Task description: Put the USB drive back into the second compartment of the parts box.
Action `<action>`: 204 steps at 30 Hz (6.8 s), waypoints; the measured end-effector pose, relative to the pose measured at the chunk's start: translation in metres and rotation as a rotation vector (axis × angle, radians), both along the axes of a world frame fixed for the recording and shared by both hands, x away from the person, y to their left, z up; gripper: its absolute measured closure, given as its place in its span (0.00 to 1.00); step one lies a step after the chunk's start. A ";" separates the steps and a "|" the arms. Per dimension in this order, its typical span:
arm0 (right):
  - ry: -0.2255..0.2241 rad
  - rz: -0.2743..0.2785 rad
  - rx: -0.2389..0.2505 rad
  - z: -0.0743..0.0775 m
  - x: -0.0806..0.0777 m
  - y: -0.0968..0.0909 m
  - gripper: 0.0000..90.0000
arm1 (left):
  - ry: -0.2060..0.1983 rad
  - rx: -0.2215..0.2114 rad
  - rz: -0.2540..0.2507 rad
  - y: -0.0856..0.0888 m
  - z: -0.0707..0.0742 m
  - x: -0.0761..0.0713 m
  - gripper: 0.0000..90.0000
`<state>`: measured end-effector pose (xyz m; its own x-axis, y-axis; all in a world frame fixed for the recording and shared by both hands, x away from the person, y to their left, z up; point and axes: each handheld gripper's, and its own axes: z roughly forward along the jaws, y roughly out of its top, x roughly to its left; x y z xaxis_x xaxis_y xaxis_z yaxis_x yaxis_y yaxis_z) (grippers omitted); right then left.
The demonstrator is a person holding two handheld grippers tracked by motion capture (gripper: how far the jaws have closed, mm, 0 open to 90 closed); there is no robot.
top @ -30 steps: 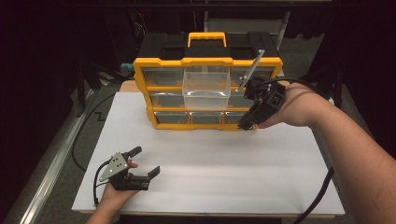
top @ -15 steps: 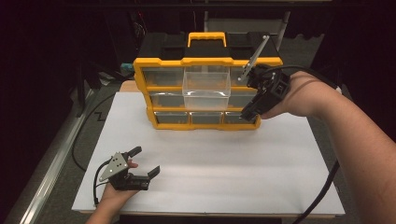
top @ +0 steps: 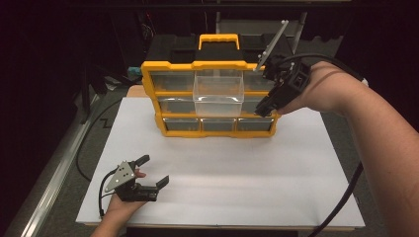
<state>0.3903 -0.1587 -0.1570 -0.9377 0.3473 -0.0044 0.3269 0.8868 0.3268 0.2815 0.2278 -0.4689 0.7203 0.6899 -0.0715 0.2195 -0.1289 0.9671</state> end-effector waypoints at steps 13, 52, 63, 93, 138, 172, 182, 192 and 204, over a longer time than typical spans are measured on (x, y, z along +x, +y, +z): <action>-0.024 0.006 0.002 0.017 0.010 0.007 0.89 | -0.007 0.010 -0.005 -0.001 0.000 0.000 0.00; -0.054 0.022 -0.039 0.024 0.045 0.064 0.89 | -0.017 0.021 -0.009 0.001 0.001 -0.001 0.00; -0.063 0.033 -0.029 0.020 0.053 0.078 0.89 | -0.018 0.015 -0.007 0.001 0.001 -0.001 0.00; -0.062 0.030 -0.034 0.002 0.067 0.089 0.88 | -0.020 0.015 -0.009 0.001 0.001 -0.001 0.00; -0.129 -0.029 -0.002 0.020 0.027 0.046 0.31 | -0.021 0.018 -0.004 0.001 0.001 0.000 0.00; -0.094 -0.121 -0.045 -0.036 0.006 -0.004 0.04 | -0.022 0.015 -0.004 0.001 0.001 -0.001 0.00; -0.087 -0.162 -0.063 -0.054 0.001 -0.025 0.00 | -0.019 0.015 -0.004 0.001 0.001 0.000 0.00; -0.094 -0.196 -0.079 -0.073 -0.001 -0.041 0.00 | -0.017 0.017 -0.002 0.001 0.001 0.000 0.00; -0.099 -0.201 -0.110 -0.102 -0.002 -0.048 0.00 | -0.011 0.018 -0.002 0.001 0.001 0.000 0.00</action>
